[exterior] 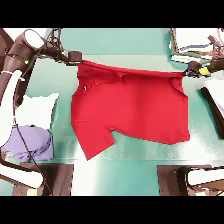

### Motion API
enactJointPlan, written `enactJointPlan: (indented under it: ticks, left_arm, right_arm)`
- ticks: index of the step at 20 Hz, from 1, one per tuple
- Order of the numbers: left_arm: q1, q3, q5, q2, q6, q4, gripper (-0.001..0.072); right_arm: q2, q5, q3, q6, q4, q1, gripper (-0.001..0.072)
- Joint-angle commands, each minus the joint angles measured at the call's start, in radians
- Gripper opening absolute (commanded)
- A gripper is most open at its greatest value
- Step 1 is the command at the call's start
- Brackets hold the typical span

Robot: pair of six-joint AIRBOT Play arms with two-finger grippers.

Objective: Fold the shirts.

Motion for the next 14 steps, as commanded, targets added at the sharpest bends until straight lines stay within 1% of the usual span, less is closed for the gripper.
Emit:
enactJointPlan:
  ticks: [1,2,4,6,7,9,12,14]
  left_arm:
    - [0.013,-0.001,0.098,-0.038,0.013,0.013,0.0025]
    - [0.021,-0.001,0.079,-0.038,0.016,0.026,0.0025]
    - [0.035,-0.002,0.011,-0.038,0.050,0.050,0.0025]
    - [0.043,-0.014,-0.052,-0.039,0.068,0.076,0.0025]
    - [0.047,-0.035,-0.067,-0.039,0.068,0.088,0.0025]
    - [0.047,-0.102,-0.061,-0.039,0.069,0.089,0.0025]
    - [0.047,-0.196,-0.003,-0.039,0.068,0.091,0.0026]
    - [0.047,-0.228,0.008,-0.039,0.065,0.092,0.0026]
  right_arm:
    - [-0.028,-0.155,-0.004,-0.006,-0.063,0.012,0.0021]
    - [-0.019,-0.147,-0.004,-0.016,-0.091,0.012,0.0022]
    - [-0.003,-0.084,-0.004,-0.042,-0.133,0.019,0.0021]
    - [0.000,-0.003,-0.006,-0.043,-0.209,0.040,0.0021]
    - [0.003,0.009,-0.023,-0.042,-0.242,0.055,0.0021]
    - [0.011,-0.003,-0.097,-0.039,-0.238,0.077,0.0021]
    - [0.014,-0.035,-0.211,-0.034,-0.238,0.116,0.0021]
    - [0.014,-0.068,-0.257,0.005,-0.234,0.135,0.0022]
